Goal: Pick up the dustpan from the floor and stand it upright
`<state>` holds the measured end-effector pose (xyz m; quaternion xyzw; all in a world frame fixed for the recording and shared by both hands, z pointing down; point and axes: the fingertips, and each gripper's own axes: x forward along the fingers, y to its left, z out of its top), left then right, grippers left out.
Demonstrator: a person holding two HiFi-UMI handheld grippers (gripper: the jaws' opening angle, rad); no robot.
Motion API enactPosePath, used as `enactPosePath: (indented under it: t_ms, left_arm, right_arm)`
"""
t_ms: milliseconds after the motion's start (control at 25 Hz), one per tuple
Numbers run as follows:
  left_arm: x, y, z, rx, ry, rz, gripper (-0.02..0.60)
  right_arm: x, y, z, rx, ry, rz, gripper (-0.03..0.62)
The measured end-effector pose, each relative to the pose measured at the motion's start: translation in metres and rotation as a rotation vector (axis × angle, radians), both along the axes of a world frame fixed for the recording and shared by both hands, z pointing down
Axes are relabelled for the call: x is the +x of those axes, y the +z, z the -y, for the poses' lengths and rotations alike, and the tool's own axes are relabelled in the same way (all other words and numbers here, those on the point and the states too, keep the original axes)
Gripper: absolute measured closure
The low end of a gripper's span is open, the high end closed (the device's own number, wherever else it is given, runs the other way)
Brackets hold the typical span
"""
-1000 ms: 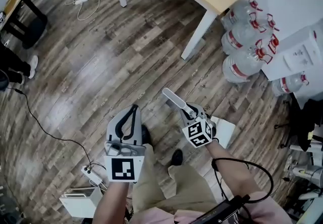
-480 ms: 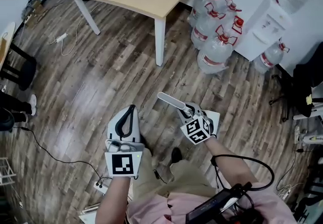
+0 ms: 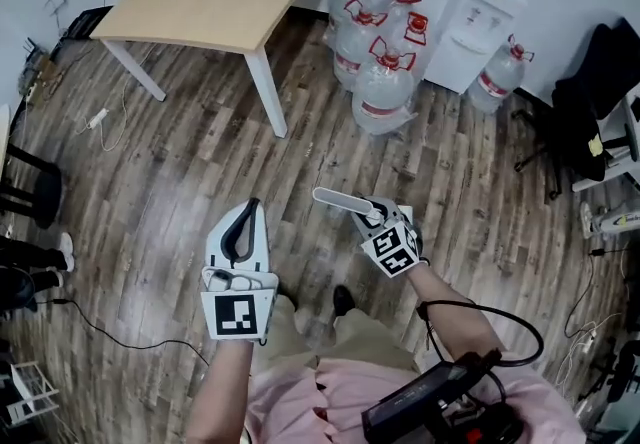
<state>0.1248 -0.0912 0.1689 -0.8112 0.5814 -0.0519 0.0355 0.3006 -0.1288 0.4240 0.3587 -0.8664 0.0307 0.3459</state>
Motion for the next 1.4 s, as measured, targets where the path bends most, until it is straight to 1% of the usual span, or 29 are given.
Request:
enactPosePath:
  t_ms: [120, 240, 440, 640, 800, 1080, 1200, 1400]
  left_arm:
    - [0.032, -0.011, 0.005, 0.016, 0.057, 0.010, 0.568]
    - [0.058, -0.016, 0.007, 0.014, 0.107, 0.016, 0.568]
    - [0.095, -0.020, 0.008, 0.011, 0.171, 0.020, 0.568]
    - [0.129, -0.023, 0.007, 0.012, 0.226, 0.023, 0.568]
    - [0.146, -0.025, 0.007, 0.009, 0.258, 0.034, 0.568]
    - [0.166, -0.030, -0.002, 0.012, 0.290, 0.049, 0.568]
    - [0.172, -0.030, -0.003, 0.007, 0.302, 0.057, 0.568]
    - [0.187, -0.035, -0.002, 0.022, 0.330, 0.063, 0.569]
  right_arm:
    - [0.031, -0.004, 0.002, 0.001, 0.052, 0.004, 0.467]
    - [0.058, -0.007, 0.001, 0.002, 0.103, 0.003, 0.457]
    - [0.099, -0.007, -0.002, 0.010, 0.185, -0.005, 0.432]
    - [0.132, -0.005, -0.006, 0.005, 0.237, -0.008, 0.396]
    - [0.151, -0.004, -0.009, -0.001, 0.263, -0.017, 0.384]
    - [0.179, -0.001, -0.013, -0.006, 0.321, 0.009, 0.368]
    - [0.185, -0.003, -0.013, 0.003, 0.323, 0.017, 0.350]
    - [0.188, -0.019, -0.011, 0.032, 0.317, 0.047, 0.321]
